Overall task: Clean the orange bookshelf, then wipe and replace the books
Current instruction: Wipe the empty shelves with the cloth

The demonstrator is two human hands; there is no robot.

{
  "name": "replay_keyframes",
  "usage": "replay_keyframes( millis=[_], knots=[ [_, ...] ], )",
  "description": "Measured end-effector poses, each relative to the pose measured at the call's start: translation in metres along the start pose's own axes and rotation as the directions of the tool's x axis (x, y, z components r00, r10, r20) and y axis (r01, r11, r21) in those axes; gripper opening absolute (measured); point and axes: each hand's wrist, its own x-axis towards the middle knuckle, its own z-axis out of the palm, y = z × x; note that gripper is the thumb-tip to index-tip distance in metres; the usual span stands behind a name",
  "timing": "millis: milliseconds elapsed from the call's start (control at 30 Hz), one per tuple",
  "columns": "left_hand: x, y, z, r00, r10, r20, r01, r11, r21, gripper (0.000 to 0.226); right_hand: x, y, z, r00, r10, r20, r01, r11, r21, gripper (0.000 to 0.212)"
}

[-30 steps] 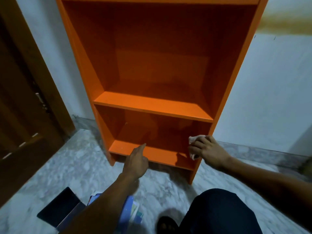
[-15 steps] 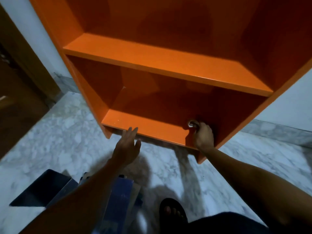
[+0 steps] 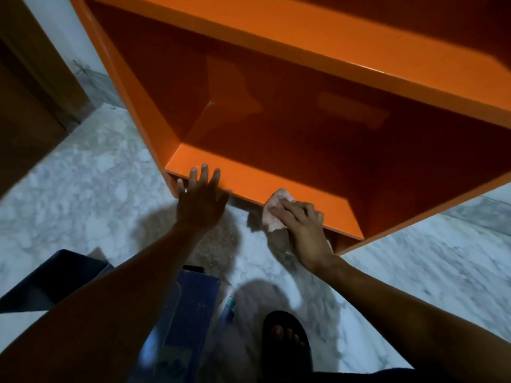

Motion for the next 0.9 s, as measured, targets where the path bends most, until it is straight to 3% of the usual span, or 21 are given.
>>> replay_keyframes(
  millis=[67, 167, 267, 367, 433, 500, 567, 633, 733, 800, 900],
  knots=[
    [0.003, 0.003, -0.001, 1.0, -0.011, -0.014, 0.01, 1.0, -0.011, 0.065, 0.0, -0.013, -0.002, 0.993, -0.12, 0.012, 0.118, 0.989, 0.094, 0.045],
    [-0.009, 0.005, 0.004, 1.0, -0.012, 0.01, 0.012, 0.999, -0.031, 0.078, -0.006, -0.023, -0.007, 0.984, -0.176, 0.01, 0.165, 0.937, 0.308, 0.04],
    [-0.014, 0.007, 0.009, 1.0, 0.009, 0.001, -0.009, 0.998, -0.067, 0.082, 0.009, -0.015, -0.032, 0.976, -0.092, -0.198, 0.166, 0.902, 0.398, 0.03],
    [0.01, -0.018, 0.012, 0.997, -0.068, -0.046, 0.063, 0.993, -0.102, 0.078, 0.069, 0.023, -0.038, 0.936, 0.134, -0.327, -0.008, 0.934, 0.358, 0.038],
    [0.016, -0.016, 0.011, 0.997, -0.04, -0.061, 0.033, 0.994, -0.105, 0.076, 0.085, 0.066, -0.043, 0.917, 0.278, -0.285, -0.204, 0.943, 0.265, 0.043],
    [0.009, -0.015, 0.015, 0.997, -0.039, -0.073, 0.029, 0.991, -0.134, 0.076, 0.087, 0.097, -0.037, 0.879, 0.464, -0.108, -0.442, 0.879, 0.177, 0.033],
    [0.002, -0.015, 0.021, 0.994, -0.049, -0.094, 0.034, 0.988, -0.15, 0.078, 0.089, 0.111, -0.021, 0.835, 0.548, -0.055, -0.55, 0.835, -0.012, 0.04],
    [0.0, -0.014, 0.02, 0.993, -0.063, -0.095, 0.047, 0.985, -0.166, 0.08, 0.094, 0.105, -0.011, 0.811, 0.562, -0.165, -0.58, 0.81, -0.089, 0.066],
    [-0.001, -0.012, 0.018, 0.994, -0.061, -0.09, 0.044, 0.983, -0.177, 0.08, 0.101, 0.071, -0.007, 0.841, 0.516, -0.16, -0.535, 0.838, -0.106, 0.052],
    [-0.003, -0.01, 0.019, 0.994, -0.054, -0.098, 0.035, 0.981, -0.188, 0.078, 0.098, 0.043, -0.001, 0.908, 0.412, -0.079, -0.417, 0.907, -0.059, 0.052],
    [-0.005, -0.016, 0.017, 0.992, -0.05, -0.115, 0.025, 0.976, -0.215, 0.073, 0.093, 0.004, 0.005, 0.952, 0.287, 0.109, -0.287, 0.958, -0.014, 0.066]
  ],
)
